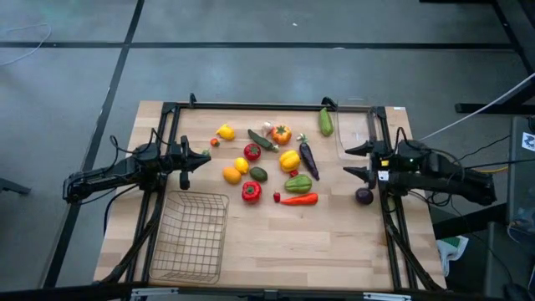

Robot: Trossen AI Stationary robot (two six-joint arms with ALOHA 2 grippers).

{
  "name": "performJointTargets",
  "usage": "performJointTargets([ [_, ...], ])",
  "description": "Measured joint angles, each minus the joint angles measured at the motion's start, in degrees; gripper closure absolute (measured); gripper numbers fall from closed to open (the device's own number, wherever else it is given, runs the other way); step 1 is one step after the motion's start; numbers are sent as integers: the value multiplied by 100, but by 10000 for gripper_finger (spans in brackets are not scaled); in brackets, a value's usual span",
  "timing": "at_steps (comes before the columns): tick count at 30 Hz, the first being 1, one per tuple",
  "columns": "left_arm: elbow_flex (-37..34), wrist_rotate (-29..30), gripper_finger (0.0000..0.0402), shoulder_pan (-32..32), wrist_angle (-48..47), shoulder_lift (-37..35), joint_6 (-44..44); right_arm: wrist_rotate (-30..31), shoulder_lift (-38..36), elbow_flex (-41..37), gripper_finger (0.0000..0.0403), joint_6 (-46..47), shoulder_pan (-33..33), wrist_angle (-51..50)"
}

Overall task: Sort produce into baskets
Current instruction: Put the purple onion into the transparent bin

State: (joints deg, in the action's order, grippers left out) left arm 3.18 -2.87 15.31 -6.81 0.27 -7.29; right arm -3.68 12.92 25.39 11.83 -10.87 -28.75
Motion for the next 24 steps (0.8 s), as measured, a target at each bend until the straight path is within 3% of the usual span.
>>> performJointTargets([
  [12,-2,0,391,0,-1,0,-1,-391,2312,1745,72,-10,0,-2551],
  [24,-2,2,391,2,0,0,0,-393,4702,2047,72,536,0,-4235],
])
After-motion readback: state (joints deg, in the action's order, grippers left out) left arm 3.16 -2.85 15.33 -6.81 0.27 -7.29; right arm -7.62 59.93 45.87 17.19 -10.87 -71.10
